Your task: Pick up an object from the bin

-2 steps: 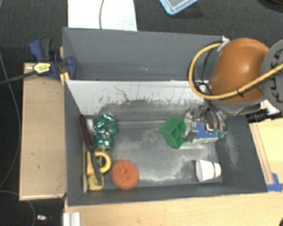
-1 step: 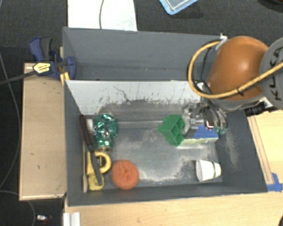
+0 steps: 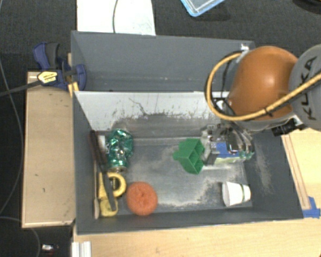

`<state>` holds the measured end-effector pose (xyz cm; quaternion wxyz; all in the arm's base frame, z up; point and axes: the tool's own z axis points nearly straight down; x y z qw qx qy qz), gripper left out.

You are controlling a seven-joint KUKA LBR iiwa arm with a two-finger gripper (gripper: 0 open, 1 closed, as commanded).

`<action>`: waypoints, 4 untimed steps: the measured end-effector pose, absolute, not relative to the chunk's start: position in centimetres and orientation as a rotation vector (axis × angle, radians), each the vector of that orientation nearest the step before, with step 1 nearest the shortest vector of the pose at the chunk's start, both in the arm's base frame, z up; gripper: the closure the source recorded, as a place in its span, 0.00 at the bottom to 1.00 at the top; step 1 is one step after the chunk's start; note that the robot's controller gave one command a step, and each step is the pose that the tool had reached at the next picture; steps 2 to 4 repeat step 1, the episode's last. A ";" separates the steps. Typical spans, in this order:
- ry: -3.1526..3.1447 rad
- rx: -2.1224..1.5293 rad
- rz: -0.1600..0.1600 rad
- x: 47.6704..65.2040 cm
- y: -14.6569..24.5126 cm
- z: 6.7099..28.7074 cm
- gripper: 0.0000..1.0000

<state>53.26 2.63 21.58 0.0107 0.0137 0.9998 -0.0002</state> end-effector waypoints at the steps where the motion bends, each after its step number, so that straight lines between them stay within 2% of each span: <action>1: 3.096 -0.105 -0.002 54.8 2.0 20.6 1.00; 4: 3.096 -0.105 -0.002 54.8 2.0 20.6 1.00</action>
Offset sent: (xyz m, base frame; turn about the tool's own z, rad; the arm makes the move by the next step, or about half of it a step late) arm 0.0391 -0.0169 -0.0417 -0.3278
